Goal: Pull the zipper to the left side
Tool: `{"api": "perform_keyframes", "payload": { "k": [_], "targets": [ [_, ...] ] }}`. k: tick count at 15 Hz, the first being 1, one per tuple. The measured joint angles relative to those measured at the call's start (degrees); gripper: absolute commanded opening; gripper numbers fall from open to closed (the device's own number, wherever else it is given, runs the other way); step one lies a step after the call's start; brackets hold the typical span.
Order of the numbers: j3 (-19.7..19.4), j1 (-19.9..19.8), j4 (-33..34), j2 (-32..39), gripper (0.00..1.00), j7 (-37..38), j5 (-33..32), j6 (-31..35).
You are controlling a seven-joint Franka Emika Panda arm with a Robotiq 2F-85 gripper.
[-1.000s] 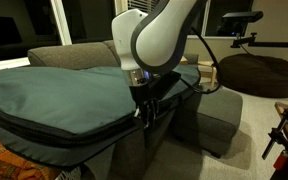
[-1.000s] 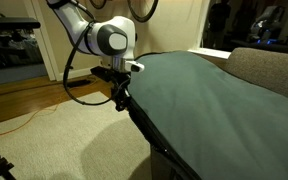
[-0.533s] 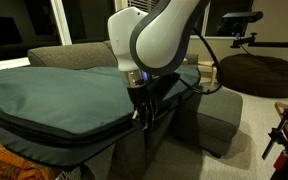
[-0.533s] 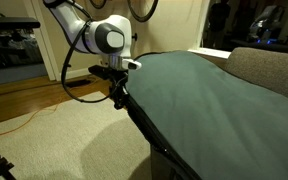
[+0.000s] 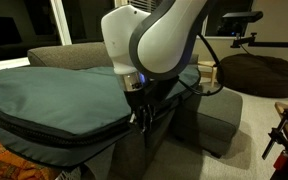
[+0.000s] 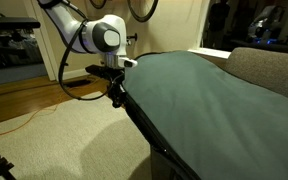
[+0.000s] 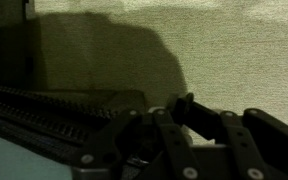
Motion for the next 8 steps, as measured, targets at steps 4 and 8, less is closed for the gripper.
{"api": "perform_keyframes", "payload": {
  "k": [4, 8],
  "targets": [
    [-0.1, 1.0, 0.1, 0.0, 0.05, 1.7, -1.2, 0.0],
    [-0.2, 2.2, 0.3, 0.0, 0.05, 3.4, -2.5, 0.0]
  ]
}}
